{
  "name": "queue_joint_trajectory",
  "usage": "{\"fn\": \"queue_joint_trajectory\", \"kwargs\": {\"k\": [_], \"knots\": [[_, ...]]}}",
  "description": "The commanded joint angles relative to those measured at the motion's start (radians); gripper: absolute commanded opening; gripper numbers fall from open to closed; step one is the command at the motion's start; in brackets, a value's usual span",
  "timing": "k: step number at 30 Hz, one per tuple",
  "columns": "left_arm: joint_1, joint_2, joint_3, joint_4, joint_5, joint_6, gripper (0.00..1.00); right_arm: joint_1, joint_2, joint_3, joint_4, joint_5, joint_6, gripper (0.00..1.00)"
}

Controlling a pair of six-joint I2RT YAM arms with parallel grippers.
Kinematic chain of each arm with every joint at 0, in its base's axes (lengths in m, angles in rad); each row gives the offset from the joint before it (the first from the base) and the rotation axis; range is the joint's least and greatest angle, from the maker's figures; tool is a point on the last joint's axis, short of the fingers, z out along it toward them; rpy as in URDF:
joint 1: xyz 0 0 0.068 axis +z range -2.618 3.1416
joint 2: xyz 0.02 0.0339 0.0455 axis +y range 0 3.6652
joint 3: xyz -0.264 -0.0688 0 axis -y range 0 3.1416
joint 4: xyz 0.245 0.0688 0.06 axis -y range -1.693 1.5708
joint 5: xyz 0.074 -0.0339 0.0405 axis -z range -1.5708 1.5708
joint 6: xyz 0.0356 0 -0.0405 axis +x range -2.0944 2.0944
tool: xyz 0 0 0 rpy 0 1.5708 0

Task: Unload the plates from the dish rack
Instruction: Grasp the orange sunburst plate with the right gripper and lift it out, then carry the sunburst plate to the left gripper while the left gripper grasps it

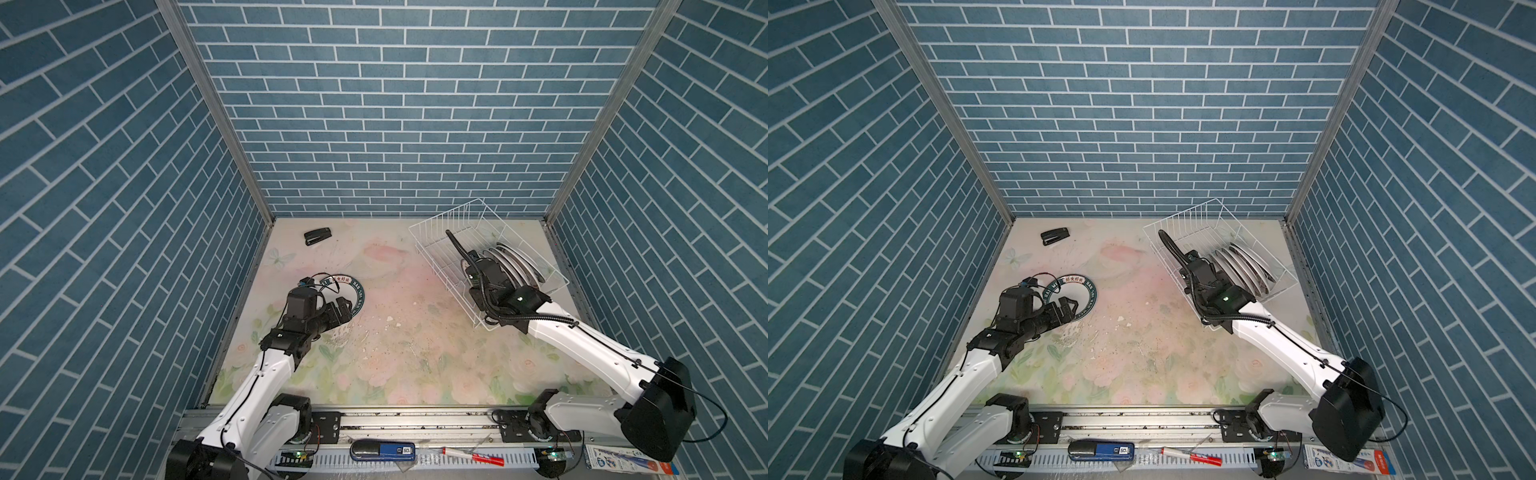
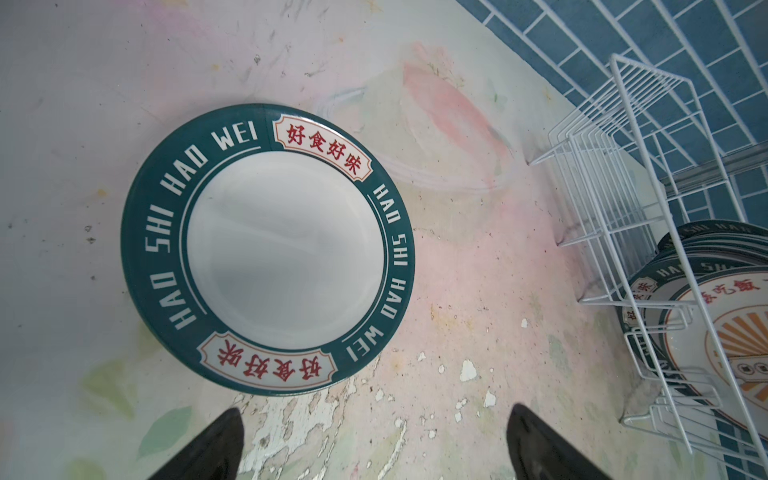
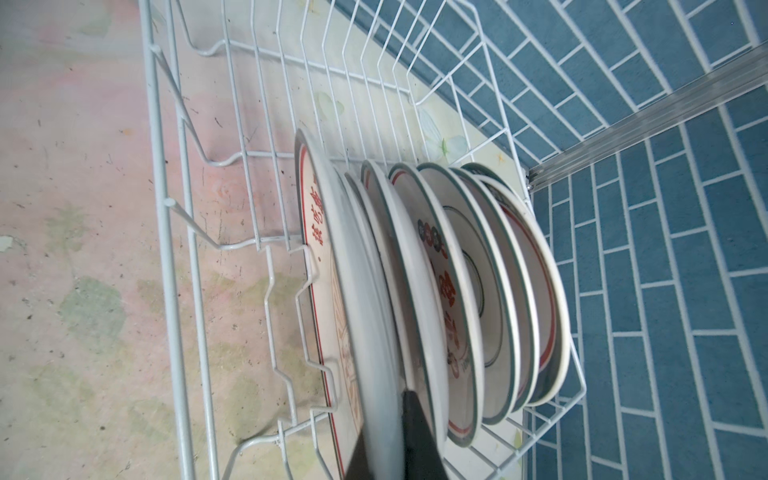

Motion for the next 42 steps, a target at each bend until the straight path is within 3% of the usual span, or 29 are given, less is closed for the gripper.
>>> {"fn": "queue_joint_trajectory", "kwargs": {"k": [1, 10, 17, 27, 35, 42], "knots": [[-0.006, -0.01, -0.018, 0.025, 0.023, 0.029, 0.99, 0.025, -0.07, 0.005, 0.073, -0.03, 0.028, 0.0], [-0.005, -0.012, -0.035, 0.061, 0.047, 0.025, 0.99, 0.042, -0.19, -0.034, 0.156, -0.082, 0.029, 0.0], [-0.005, 0.0, -0.04, 0.095, 0.088, 0.025, 0.99, 0.043, -0.253, -0.113, 0.303, -0.192, 0.058, 0.0], [-0.007, -0.009, -0.101, 0.281, 0.21, -0.025, 0.99, 0.044, -0.244, -0.251, 0.607, -0.351, 0.369, 0.0], [-0.012, -0.019, -0.153, 0.459, 0.28, -0.077, 0.96, 0.044, -0.097, -0.253, 0.671, -0.595, 0.63, 0.0], [-0.03, -0.002, -0.171, 0.521, 0.297, -0.087, 0.96, 0.044, 0.03, -0.274, 0.78, -0.704, 0.757, 0.0]]}}
